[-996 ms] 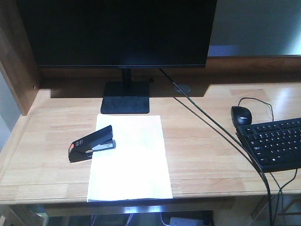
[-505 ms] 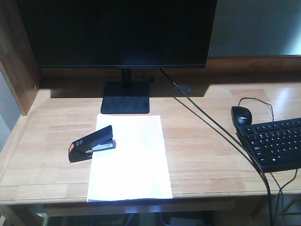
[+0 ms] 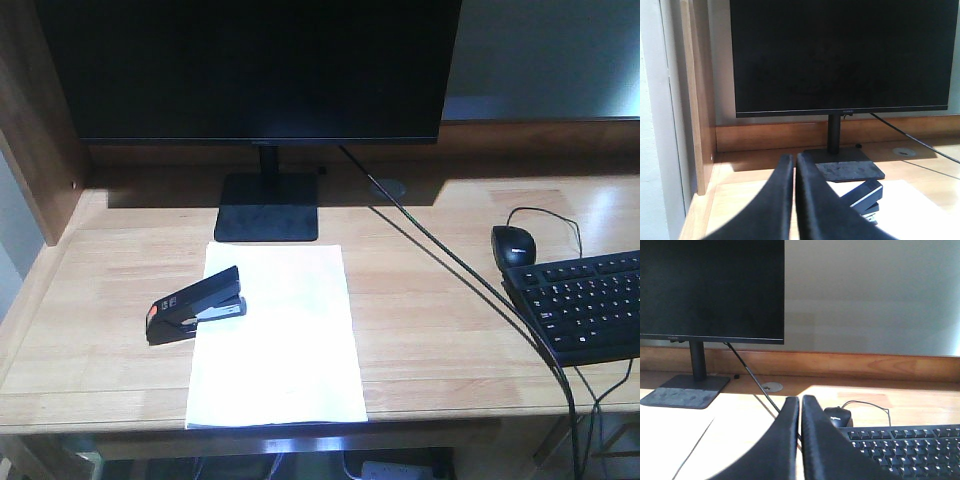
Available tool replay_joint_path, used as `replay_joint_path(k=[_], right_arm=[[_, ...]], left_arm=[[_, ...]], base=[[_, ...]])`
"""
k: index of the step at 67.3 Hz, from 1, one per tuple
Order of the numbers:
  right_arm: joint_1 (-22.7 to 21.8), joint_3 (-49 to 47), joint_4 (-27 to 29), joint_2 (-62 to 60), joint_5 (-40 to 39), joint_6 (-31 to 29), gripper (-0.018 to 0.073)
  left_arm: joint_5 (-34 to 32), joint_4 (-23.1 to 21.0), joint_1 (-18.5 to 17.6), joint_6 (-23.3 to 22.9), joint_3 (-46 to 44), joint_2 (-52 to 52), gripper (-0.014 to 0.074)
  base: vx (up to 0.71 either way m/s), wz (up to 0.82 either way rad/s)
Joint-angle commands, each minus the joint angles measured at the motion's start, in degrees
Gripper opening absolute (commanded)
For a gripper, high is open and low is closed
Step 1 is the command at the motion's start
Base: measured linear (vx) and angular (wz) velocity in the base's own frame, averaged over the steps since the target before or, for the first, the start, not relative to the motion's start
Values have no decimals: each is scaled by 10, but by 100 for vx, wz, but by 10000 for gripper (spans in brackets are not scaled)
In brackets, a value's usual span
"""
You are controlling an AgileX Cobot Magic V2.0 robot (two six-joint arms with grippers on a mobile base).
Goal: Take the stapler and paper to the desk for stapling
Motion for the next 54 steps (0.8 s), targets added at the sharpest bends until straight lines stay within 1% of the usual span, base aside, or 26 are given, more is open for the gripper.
replay_joint_path(k=[1, 54], right_arm=[[-4, 2, -1, -8, -39, -7, -9], [-4, 1, -1, -8, -39, -7, -9]], left_arm=[[-42, -6, 1, -5, 16, -8, -7], [-42, -6, 1, -5, 16, -8, -7]], base=[[0, 0], [0, 0]])
